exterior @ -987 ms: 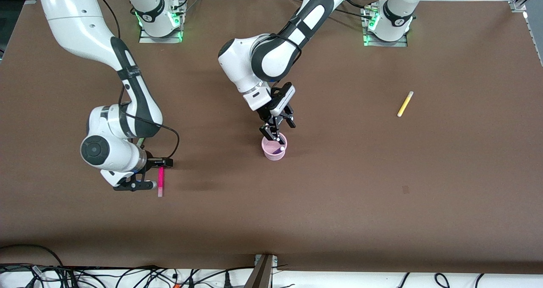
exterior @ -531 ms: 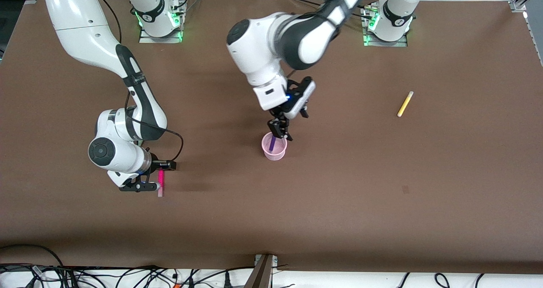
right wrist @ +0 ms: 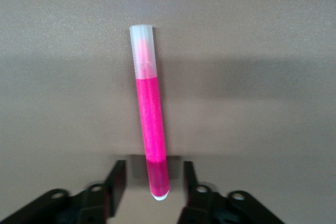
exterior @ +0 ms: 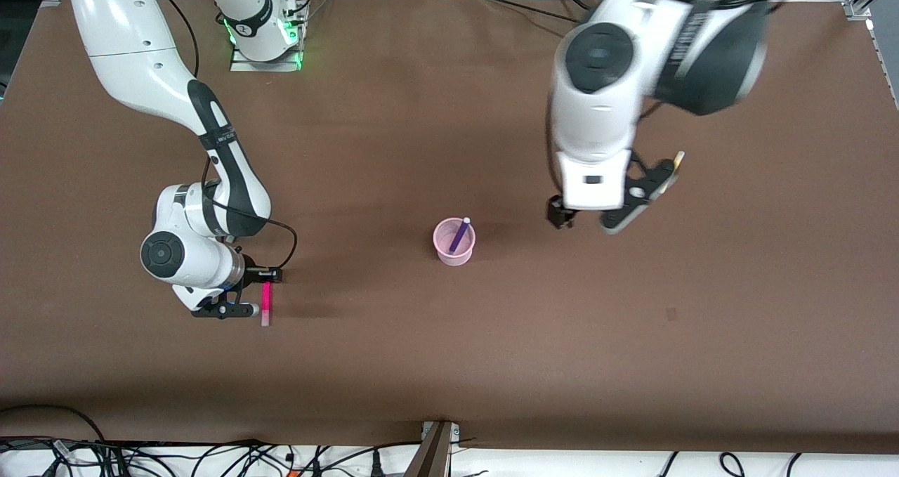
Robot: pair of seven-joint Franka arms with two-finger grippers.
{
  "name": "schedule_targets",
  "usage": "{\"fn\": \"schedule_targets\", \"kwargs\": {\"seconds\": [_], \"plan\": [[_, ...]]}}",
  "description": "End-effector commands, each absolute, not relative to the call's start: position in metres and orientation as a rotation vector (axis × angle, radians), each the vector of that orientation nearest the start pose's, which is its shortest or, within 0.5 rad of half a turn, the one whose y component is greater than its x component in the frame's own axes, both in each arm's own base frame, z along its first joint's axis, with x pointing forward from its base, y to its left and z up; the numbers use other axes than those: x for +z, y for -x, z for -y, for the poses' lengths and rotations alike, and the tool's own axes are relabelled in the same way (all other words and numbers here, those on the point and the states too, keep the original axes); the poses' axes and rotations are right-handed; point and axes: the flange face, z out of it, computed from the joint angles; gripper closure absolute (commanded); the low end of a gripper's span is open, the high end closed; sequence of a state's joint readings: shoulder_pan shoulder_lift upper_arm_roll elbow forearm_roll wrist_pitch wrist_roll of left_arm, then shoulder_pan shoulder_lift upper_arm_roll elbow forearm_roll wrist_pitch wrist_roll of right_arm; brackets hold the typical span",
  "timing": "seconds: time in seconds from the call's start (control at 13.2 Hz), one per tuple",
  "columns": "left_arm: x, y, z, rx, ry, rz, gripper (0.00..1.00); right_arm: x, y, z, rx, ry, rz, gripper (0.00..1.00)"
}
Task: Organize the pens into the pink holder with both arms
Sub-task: 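Lift the pink marker with the right gripper while the left gripper withdraws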
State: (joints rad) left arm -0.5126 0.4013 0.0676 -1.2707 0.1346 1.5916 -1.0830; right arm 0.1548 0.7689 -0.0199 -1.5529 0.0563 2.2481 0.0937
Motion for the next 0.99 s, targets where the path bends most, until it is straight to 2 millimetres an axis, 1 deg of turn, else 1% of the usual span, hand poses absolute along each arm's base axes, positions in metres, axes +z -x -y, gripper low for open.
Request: {"fn": "schedule_targets", "kwargs": {"seconds": [0.0, 0.08, 0.15, 0.3, 0.38, 0.53, 0.61, 0.68, 0.76, 0.83, 0.91], "plan": [[0.536, -0.594, 0.219, 0.068, 2.949, 0.664, 0.0, 0.181, -0.688, -0.096, 0.113, 3.103, 0.03, 0.61], [0.536, -0.591, 0.199, 0.097, 2.973, 0.568, 0.0, 0.18, -0.688, -0.096, 0.113, 3.103, 0.03, 0.65], [0.532, -0.589, 0.182, 0.128, 2.986, 0.474, 0.0, 0.179, -0.687, -0.096, 0.115, 3.103, 0.03, 0.72], [0.526, -0.584, 0.142, 0.187, 3.017, 0.26, 0.0, 0.177, -0.687, -0.096, 0.113, 3.102, 0.025, 0.91], [0.521, -0.582, 0.125, 0.212, 3.03, 0.139, 0.0, 0.177, -0.688, -0.096, 0.113, 3.103, 0.025, 1.0], [0.518, -0.585, 0.087, 0.252, 3.072, -0.044, 0.0, 0.18, -0.687, -0.099, 0.116, 3.101, 0.013, 1.0], [0.516, -0.586, 0.074, 0.265, 3.096, -0.079, 0.0, 0.183, -0.687, -0.102, 0.117, 3.098, 0.008, 1.0], [0.514, -0.589, 0.05, 0.259, 3.123, -0.056, 0.0, 0.185, -0.685, -0.107, 0.164, 3.076, -0.046, 1.0], [0.506, -0.589, 0.04, 0.24, 3.148, -0.079, 0.0, 0.204, -0.688, -0.12, 0.218, 3.025, -0.104, 1.0], [0.502, -0.585, 0.029, 0.183, 3.161, -0.084, 0.0, 0.223, -0.693, -0.136, 0.291, 2.967, -0.152, 1.0], [0.493, -0.578, 0.021, 0.127, 3.166, -0.083, 0.0, 0.234, -0.694, -0.144, 0.343, 2.921, -0.209, 1.0]]}}
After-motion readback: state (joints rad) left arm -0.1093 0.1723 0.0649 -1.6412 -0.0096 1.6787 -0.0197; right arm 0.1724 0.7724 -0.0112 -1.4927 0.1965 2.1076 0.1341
